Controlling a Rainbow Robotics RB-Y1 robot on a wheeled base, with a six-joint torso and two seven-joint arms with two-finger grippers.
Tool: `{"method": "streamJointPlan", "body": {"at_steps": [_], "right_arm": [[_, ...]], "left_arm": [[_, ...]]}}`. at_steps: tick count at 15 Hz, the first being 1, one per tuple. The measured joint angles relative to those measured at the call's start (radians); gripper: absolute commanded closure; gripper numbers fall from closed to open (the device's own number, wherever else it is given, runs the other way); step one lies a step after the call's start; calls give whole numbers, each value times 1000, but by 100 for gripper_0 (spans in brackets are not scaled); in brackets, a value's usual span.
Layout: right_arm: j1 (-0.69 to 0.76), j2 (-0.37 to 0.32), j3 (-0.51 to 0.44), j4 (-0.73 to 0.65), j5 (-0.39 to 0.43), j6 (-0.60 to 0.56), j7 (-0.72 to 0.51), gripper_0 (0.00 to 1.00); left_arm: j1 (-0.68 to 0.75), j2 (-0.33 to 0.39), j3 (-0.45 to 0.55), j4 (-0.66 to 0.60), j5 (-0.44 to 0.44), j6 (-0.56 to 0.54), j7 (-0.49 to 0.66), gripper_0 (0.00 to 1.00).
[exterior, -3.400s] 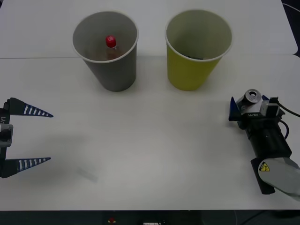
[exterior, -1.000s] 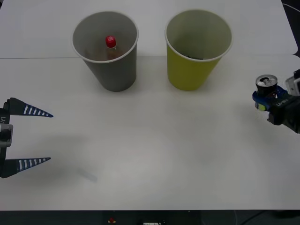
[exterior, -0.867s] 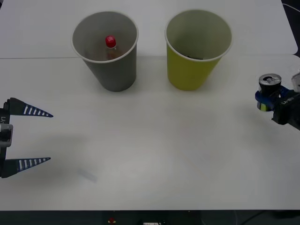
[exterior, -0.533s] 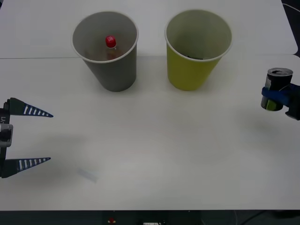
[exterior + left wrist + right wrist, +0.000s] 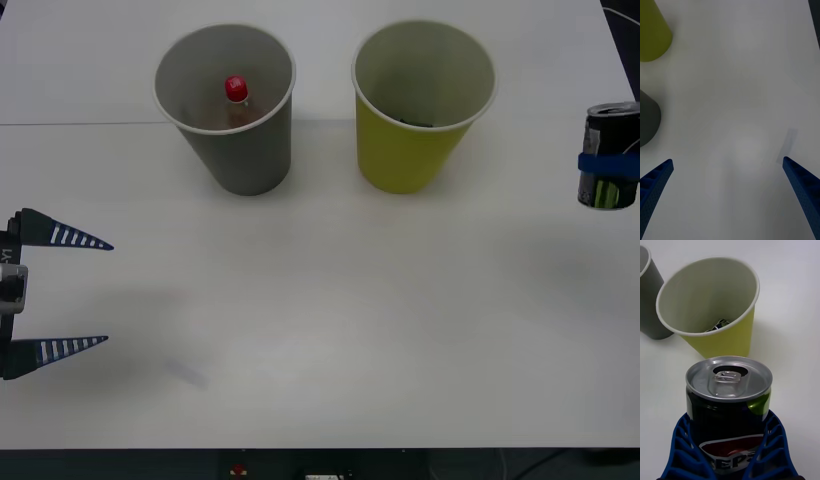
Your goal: Put the can into the green bin and the plastic bottle into the gray bin
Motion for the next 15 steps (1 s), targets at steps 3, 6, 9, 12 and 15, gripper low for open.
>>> {"method": "streamJointPlan", "body": {"at_steps": [3, 6, 9, 12, 15], "right_arm": [[-132, -73, 53, 60, 3, -78, 0, 100], [-254, -141, 157, 146, 6, -80, 0, 100], [-395, -161, 266, 253, 15, -87, 0, 100], [-575, -161, 399, 379, 39, -121, 0, 100], [-715, -144, 525, 496, 59, -122, 0, 100]], "left_arm": [[0, 0, 0, 0, 0, 0, 0, 0], [0, 0, 0, 0, 0, 0, 0, 0], [0, 0, 0, 0, 0, 0, 0, 0], [0, 0, 0, 0, 0, 0, 0, 0], [0, 0, 0, 0, 0, 0, 0, 0]]}}
